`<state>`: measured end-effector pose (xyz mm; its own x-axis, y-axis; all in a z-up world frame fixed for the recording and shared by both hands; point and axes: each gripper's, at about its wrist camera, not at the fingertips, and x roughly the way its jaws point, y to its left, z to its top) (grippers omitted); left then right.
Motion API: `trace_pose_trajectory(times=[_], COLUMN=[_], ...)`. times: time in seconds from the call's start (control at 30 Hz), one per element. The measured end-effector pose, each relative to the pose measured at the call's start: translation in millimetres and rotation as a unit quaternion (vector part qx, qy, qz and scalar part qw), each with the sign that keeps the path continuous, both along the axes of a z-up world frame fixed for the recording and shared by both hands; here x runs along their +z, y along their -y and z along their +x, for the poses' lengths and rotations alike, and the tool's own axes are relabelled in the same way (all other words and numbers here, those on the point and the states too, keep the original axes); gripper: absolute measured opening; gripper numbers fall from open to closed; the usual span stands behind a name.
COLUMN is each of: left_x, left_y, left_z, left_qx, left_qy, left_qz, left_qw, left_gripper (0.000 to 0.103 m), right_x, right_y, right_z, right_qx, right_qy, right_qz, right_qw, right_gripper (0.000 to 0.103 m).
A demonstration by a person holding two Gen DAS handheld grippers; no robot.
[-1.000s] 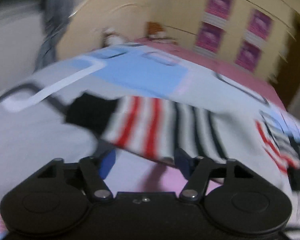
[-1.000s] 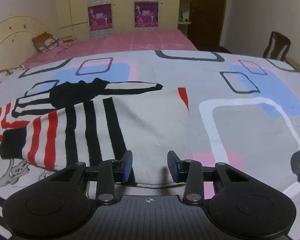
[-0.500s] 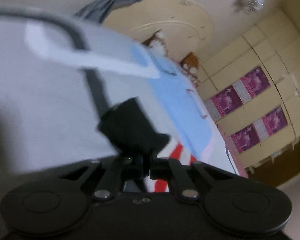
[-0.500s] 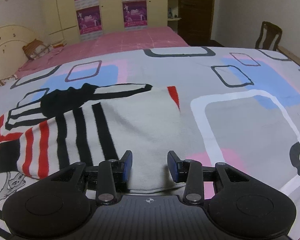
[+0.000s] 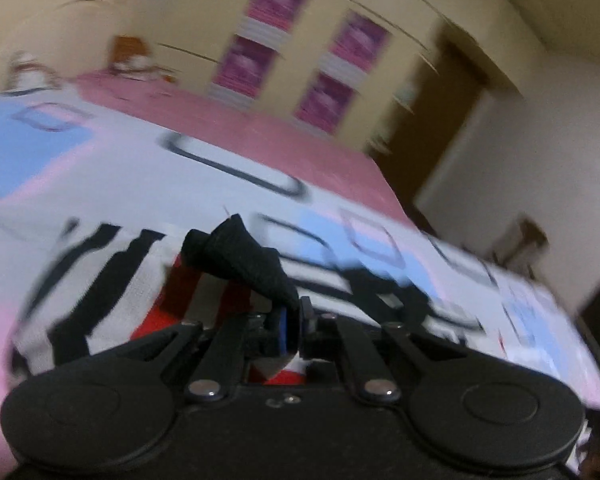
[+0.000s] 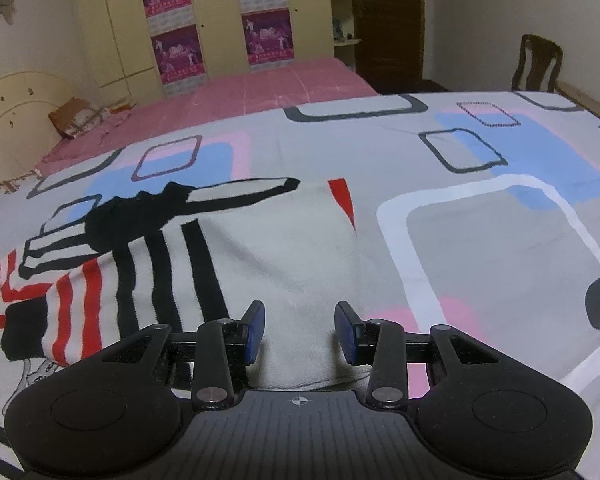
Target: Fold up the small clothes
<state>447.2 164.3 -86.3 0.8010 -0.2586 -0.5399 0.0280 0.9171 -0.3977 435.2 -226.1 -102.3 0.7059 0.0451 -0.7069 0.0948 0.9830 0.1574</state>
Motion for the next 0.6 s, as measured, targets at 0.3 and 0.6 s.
trace_pose_trajectory(times=[0.3, 0.6], left_x=[-18, -47], left_y=[136, 201], left_z=[28, 31], left_qx=[-0.118, -0.205], left_qy=[-0.038, -0.052], left_qz=[0.07, 0.095], left_qw=[0.9898, 0.9728], left_gripper=[0.005, 0.045], right_x=[10, 22], right_y=[14, 53], right_z=[-14, -31], right_qx=[0.007, -0.032], right_qy=[0.015, 0.025], right_qz=[0.025, 0.06], right_qw=[1.0, 0.997], right_gripper=[0.039, 0.075])
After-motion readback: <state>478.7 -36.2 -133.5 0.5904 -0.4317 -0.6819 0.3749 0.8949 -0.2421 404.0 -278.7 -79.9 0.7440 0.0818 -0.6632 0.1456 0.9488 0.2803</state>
